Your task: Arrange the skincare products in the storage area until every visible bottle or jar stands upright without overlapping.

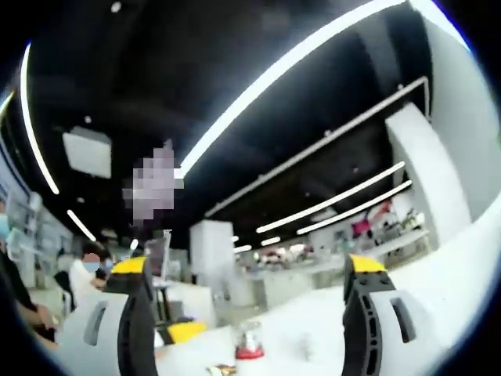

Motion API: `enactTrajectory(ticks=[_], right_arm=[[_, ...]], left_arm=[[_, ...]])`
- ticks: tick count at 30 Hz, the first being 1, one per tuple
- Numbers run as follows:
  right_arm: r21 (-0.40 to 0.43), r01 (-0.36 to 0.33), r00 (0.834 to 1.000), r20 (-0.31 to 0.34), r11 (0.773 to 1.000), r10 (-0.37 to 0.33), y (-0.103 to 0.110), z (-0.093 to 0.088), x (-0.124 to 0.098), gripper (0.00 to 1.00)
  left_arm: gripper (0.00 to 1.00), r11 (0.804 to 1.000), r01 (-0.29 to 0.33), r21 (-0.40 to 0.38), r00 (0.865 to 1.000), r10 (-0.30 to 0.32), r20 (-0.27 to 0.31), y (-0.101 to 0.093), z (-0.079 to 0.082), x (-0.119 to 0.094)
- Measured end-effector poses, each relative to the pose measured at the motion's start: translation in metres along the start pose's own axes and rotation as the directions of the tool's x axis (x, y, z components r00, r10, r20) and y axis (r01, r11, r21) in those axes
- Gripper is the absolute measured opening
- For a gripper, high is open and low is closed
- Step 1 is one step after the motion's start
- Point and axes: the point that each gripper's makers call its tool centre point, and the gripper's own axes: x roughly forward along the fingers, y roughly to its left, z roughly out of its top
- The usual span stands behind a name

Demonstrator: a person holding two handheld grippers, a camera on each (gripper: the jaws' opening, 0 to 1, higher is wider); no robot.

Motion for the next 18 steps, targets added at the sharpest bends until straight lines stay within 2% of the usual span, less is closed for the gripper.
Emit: enactTrajectory(ticks=[2,3,5,6,7,10,12,13,14,15,17,18], right_arm=[[-0.035,0.037,0.998,-0.058,0.999,-0.039,-0.006,-0.019,0.003,1.00],[-0.037,0.042,0.997,-0.069,0.998,-0.045,-0.007,-0.023,0.002,1.00],[-0.018,0.057,0.997,-0.057,0.998,-0.058,-0.010,-0.035,0.004,1.00],[-0.009,0.066,0.996,-0.058,0.998,-0.066,-0.012,-0.039,0.004,1.00],[-0.002,0.077,0.994,-0.073,0.997,-0.077,-0.016,-0.048,0.003,1.00],[-0.019,0.107,0.986,-0.124,0.994,-0.109,-0.023,-0.069,0.002,1.00],[-0.045,0.127,0.982,-0.132,0.991,-0.132,-0.027,-0.080,0.002,1.00],[-0.042,0.125,0.981,-0.142,0.991,-0.130,-0.025,-0.084,0.004,1.00],[-0.046,0.095,0.976,-0.194,0.994,-0.102,-0.020,-0.094,0.004,1.00],[-0.056,0.084,0.972,-0.214,0.995,-0.094,-0.018,-0.099,0.004,1.00],[-0.073,0.085,0.973,-0.209,0.994,-0.099,-0.012,-0.100,0.002,0.99],[-0.083,0.056,0.975,-0.210,0.995,-0.072,-0.007,-0.101,0.002,0.97]], left_arm=[[1.00,1.000,-0.011,0.020,1.000,0.011,-0.010,0.003,-0.005,0.000],[0.99,0.999,-0.019,0.047,1.000,0.019,-0.005,0.005,-0.007,-0.001],[0.99,0.989,-0.062,0.138,0.998,0.058,0.027,0.012,-0.009,-0.004],[0.99,0.987,-0.071,0.144,0.997,0.069,0.015,0.011,-0.013,-0.007],[0.99,0.990,-0.074,0.124,0.997,0.076,-0.013,0.010,-0.017,-0.008],[0.98,0.993,-0.053,0.108,0.999,0.052,0.011,0.006,-0.016,-0.006],[0.99,0.990,-0.050,0.133,0.999,0.052,-0.014,0.005,-0.022,-0.005],[0.99,0.990,-0.049,0.129,0.999,0.051,-0.017,0.005,-0.024,-0.005],[0.99,0.991,-0.048,0.123,0.998,0.051,-0.022,0.007,-0.025,-0.003],[0.99,0.994,-0.045,0.104,0.998,0.049,-0.034,0.007,-0.029,-0.003],[0.98,0.995,-0.037,0.095,0.997,0.043,-0.062,0.006,-0.035,-0.005],[0.98,0.994,-0.037,0.105,0.996,0.045,-0.073,0.008,-0.037,-0.005]])
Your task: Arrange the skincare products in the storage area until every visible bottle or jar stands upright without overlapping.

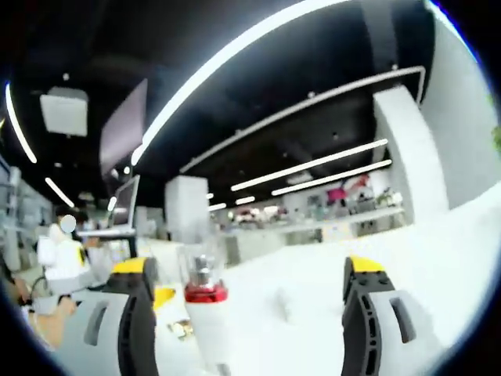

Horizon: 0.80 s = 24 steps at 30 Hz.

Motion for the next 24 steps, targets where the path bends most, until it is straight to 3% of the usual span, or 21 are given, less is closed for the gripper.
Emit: enactTrajectory(ticks=[2,6,8,11,14,18,24], right_arm=[[0.005,-0.009,1.000,-0.009,1.000,0.009,0.003,-0.003,0.001,0.91],[0.123,-0.026,0.999,-0.029,0.992,0.030,0.017,-0.008,0.012,0.83],[0.120,-0.033,0.998,-0.046,0.992,0.038,0.022,-0.013,0.018,0.83],[0.056,-0.037,0.992,-0.122,0.998,0.043,0.028,-0.033,0.018,0.81],[0.053,-0.033,0.988,-0.146,0.998,0.040,0.019,-0.044,0.022,0.79],[0.032,-0.024,0.983,-0.183,0.999,0.029,0.005,-0.058,0.028,0.69],[0.043,-0.029,0.976,-0.215,0.999,0.038,-0.002,-0.066,0.030,0.59]], left_arm=[[0.98,0.999,-0.003,0.035,1.000,0.002,0.015,-0.001,0.003,-0.002],[0.97,1.000,0.007,0.027,0.999,-0.008,0.039,-0.003,0.006,-0.002],[0.97,1.000,0.007,0.024,1.000,-0.007,0.018,-0.002,0.002,-0.002],[0.96,1.000,0.007,0.006,1.000,-0.007,-0.005,0.001,-0.003,-0.002],[0.93,1.000,0.017,0.005,1.000,-0.017,-0.012,0.002,-0.005,0.011],[0.91,1.000,0.023,0.011,0.998,-0.022,-0.062,0.001,-0.015,0.017],[0.87,1.000,0.014,-0.005,0.995,-0.014,-0.094,0.005,-0.022,0.023]])
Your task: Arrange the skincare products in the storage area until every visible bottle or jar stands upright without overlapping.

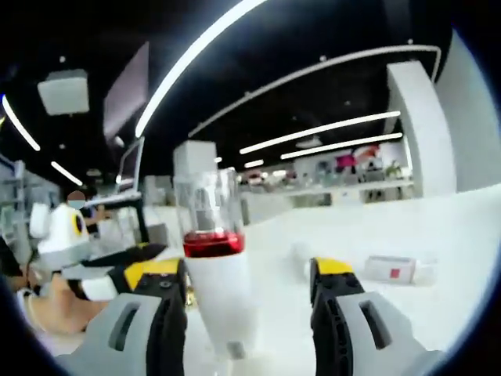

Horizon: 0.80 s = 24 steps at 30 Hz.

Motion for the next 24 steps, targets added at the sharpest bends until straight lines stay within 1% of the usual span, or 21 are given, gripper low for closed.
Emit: enactTrajectory(ticks=[2,4,5,7,12,16,18,19,21,24], right_arm=[[0.018,-0.007,1.000,0.001,1.000,0.007,0.000,-0.001,0.002,0.58],[0.023,-0.019,1.000,-0.019,1.000,0.020,0.003,-0.005,0.003,0.54],[0.017,-0.028,0.999,-0.040,0.999,0.028,0.006,-0.009,0.002,0.52],[0.005,-0.034,0.998,-0.060,0.999,0.034,0.008,-0.013,0.002,0.47],[0.016,-0.062,0.995,-0.072,0.998,0.063,0.014,-0.018,0.001,0.39],[0.019,-0.071,0.993,-0.092,0.997,0.073,0.015,-0.023,0.002,0.37],[0.016,-0.081,0.992,-0.098,0.997,0.082,0.019,-0.024,0.000,0.31],[-0.002,-0.069,0.992,-0.103,0.998,0.068,0.018,-0.024,-0.001,0.31],[-0.024,-0.070,0.993,-0.099,0.997,0.067,0.018,-0.023,-0.002,0.30],[-0.033,-0.064,0.993,-0.101,0.997,0.060,0.019,-0.023,-0.005,0.30]], left_arm=[[0.85,1.000,-0.013,0.001,1.000,0.013,-0.017,0.002,-0.003,0.000],[0.84,1.000,-0.019,0.001,1.000,0.019,-0.021,0.003,-0.005,-0.001],[0.84,1.000,-0.021,0.001,1.000,0.021,-0.022,0.004,-0.005,0.000],[0.84,1.000,-0.024,0.004,0.999,0.024,-0.026,0.004,-0.006,0.000],[0.84,1.000,-0.023,0.002,0.999,0.023,-0.033,0.004,-0.008,-0.001],[0.84,1.000,-0.028,-0.001,0.999,0.028,-0.036,0.005,-0.010,-0.004],[0.84,1.000,-0.031,-0.002,0.999,0.030,-0.037,0.006,-0.010,-0.004],[0.84,0.999,-0.031,-0.005,0.999,0.031,-0.037,0.006,-0.010,-0.004],[0.84,0.999,-0.032,-0.006,0.999,0.032,-0.038,0.007,-0.011,-0.005],[0.84,0.999,-0.032,-0.007,0.999,0.032,-0.039,0.007,-0.011,-0.005]])
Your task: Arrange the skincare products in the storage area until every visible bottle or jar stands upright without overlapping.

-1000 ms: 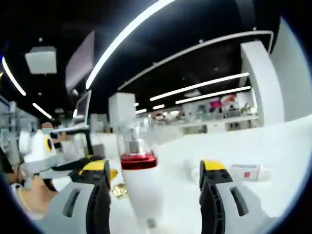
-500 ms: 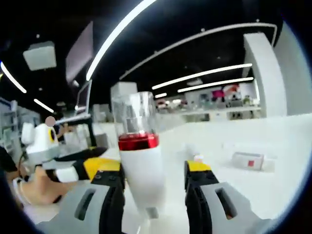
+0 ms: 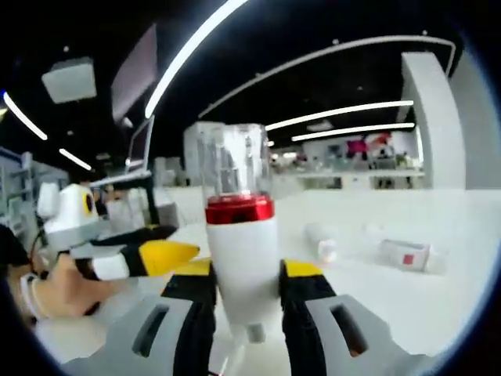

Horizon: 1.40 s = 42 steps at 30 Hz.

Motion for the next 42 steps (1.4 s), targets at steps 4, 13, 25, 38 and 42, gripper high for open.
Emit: enactTrajectory(ticks=[4,13,25,38,42], right_arm=[[-0.025,0.039,0.999,0.002,0.999,-0.038,-0.008,0.001,-0.004,0.29],[-0.037,0.136,0.991,-0.002,0.990,-0.136,-0.034,0.001,-0.015,0.29],[-0.040,0.243,0.970,0.002,0.969,-0.243,-0.066,0.001,-0.028,0.29],[-0.031,0.411,0.912,0.009,0.911,-0.411,-0.125,0.005,-0.052,0.29],[-0.035,0.458,0.889,0.012,0.888,-0.458,-0.139,0.006,-0.061,0.29]], left_arm=[[0.84,1.000,-0.001,0.002,1.000,0.001,-0.002,0.000,-0.001,-0.001],[0.84,1.000,0.000,-0.007,1.000,0.000,-0.005,-0.001,-0.002,-0.004],[0.84,1.000,0.001,-0.021,1.000,-0.001,-0.012,-0.001,-0.005,-0.004],[0.84,1.000,0.002,-0.020,1.000,-0.002,-0.017,0.000,-0.004,-0.001],[0.84,1.000,0.001,-0.019,1.000,-0.001,-0.021,0.001,-0.004,0.000]])
